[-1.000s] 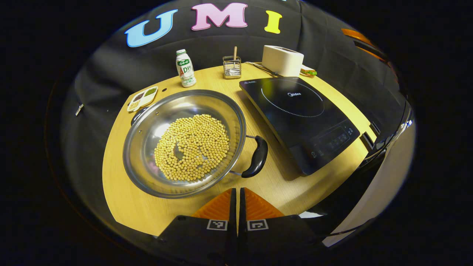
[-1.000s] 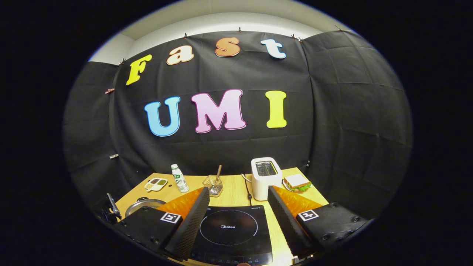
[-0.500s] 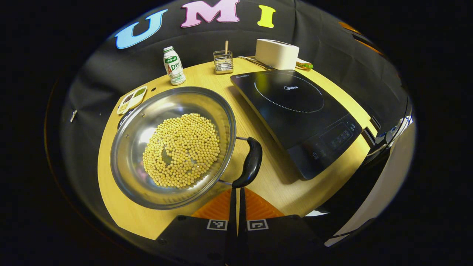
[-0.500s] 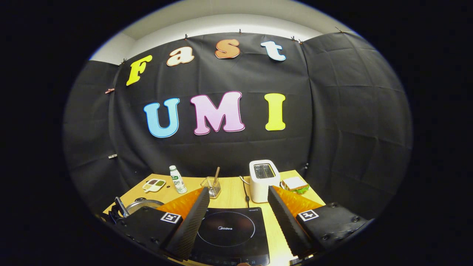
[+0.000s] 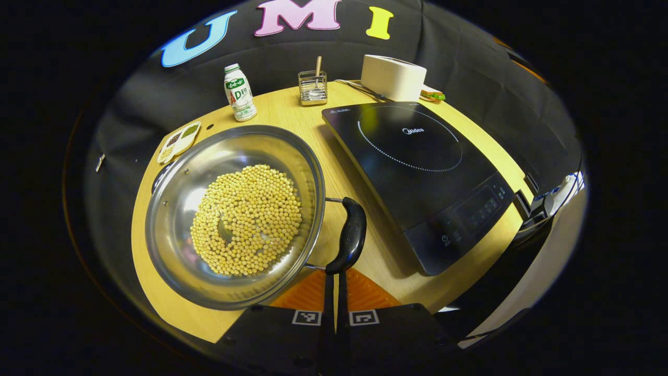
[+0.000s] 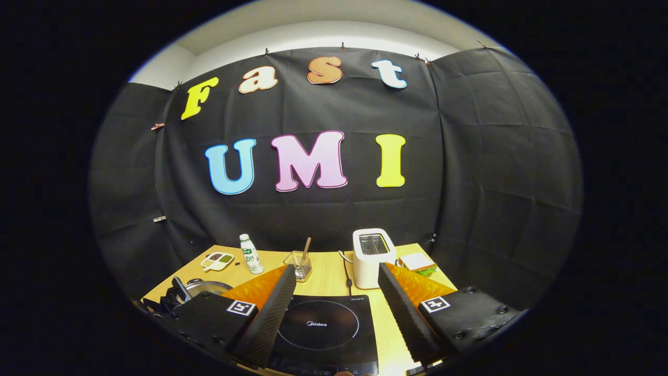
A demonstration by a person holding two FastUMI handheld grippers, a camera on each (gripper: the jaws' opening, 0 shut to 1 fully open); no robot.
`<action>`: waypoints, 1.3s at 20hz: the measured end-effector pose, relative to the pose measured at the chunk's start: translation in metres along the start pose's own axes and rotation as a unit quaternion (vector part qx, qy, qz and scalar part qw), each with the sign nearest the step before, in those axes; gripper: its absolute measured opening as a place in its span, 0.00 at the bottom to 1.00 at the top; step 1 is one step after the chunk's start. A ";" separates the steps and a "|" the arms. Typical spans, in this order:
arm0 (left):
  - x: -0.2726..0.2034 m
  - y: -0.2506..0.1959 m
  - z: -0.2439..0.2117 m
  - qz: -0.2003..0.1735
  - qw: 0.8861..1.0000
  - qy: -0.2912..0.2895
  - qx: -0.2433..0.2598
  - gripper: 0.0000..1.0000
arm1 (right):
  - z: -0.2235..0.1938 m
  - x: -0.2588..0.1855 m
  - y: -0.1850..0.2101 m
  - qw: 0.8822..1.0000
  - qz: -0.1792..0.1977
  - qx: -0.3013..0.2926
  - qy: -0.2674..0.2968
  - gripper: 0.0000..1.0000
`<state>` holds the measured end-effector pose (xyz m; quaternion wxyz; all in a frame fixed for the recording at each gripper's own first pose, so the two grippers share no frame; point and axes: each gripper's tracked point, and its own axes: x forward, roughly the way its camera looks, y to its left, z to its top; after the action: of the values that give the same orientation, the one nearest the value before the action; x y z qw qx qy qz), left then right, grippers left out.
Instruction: First push the handle of the pot to place it horizontally, then grasp the pot with both hands and set it on the induction cooktop.
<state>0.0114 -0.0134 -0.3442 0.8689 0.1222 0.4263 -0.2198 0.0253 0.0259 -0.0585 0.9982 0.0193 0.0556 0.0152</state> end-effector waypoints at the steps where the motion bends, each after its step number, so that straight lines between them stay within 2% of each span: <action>1: 0.001 -0.001 0.003 -0.003 1.000 -0.001 -0.005 0.05 | 0.000 0.001 -0.003 1.000 -0.004 0.002 0.000 0.99; 14: 0.033 -0.013 0.047 -0.013 1.000 -0.008 -0.019 0.05 | -0.002 0.010 -0.023 1.000 -0.030 0.003 0.003 0.99; 26: 0.053 -0.011 0.084 -0.016 1.000 -0.020 0.000 0.05 | -0.006 0.019 -0.031 0.999 -0.043 0.003 0.013 0.99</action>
<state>0.0926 -0.0717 -0.3356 0.8738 0.1111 0.4107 -0.2357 0.0441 -0.0047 -0.0678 0.9970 0.0194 0.0692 -0.0272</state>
